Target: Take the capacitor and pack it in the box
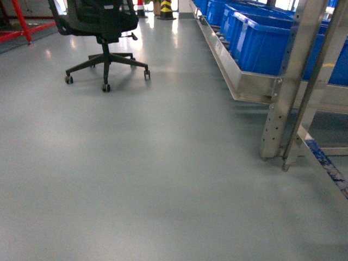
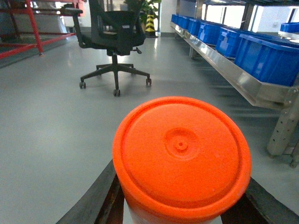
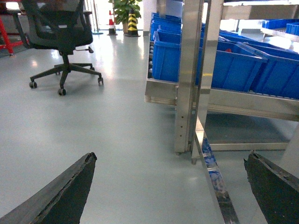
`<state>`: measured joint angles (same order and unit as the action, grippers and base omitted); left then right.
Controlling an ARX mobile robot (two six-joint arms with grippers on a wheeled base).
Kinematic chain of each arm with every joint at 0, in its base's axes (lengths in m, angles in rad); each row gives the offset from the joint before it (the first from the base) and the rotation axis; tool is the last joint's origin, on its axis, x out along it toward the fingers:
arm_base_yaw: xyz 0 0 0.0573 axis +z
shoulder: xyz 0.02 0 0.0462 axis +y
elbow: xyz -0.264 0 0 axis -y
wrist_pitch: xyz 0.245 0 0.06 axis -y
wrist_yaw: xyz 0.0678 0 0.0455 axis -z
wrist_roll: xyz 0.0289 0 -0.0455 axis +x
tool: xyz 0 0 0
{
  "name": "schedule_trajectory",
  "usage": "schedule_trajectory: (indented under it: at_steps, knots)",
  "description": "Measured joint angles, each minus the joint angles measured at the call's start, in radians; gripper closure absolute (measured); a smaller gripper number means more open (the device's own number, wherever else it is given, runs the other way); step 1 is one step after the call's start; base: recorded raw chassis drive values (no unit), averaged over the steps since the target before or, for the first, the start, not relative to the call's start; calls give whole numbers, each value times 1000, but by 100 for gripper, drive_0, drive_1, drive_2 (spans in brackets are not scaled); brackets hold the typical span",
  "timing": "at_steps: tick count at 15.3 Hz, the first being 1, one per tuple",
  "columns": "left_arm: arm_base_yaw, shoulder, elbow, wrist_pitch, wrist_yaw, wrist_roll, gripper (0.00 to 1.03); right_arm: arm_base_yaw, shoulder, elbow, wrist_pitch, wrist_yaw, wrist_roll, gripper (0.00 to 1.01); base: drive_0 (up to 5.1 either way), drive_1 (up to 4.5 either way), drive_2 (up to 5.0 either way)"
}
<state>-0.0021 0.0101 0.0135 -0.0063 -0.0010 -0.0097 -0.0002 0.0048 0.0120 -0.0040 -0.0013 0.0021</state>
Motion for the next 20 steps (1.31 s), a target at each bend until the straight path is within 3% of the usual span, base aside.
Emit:
schedule_trajectory:
  at_steps: [20]
  knots:
    - [0,0,0,1,1,0,59,0,0,0,-2,2,0,3,-504,241,241]
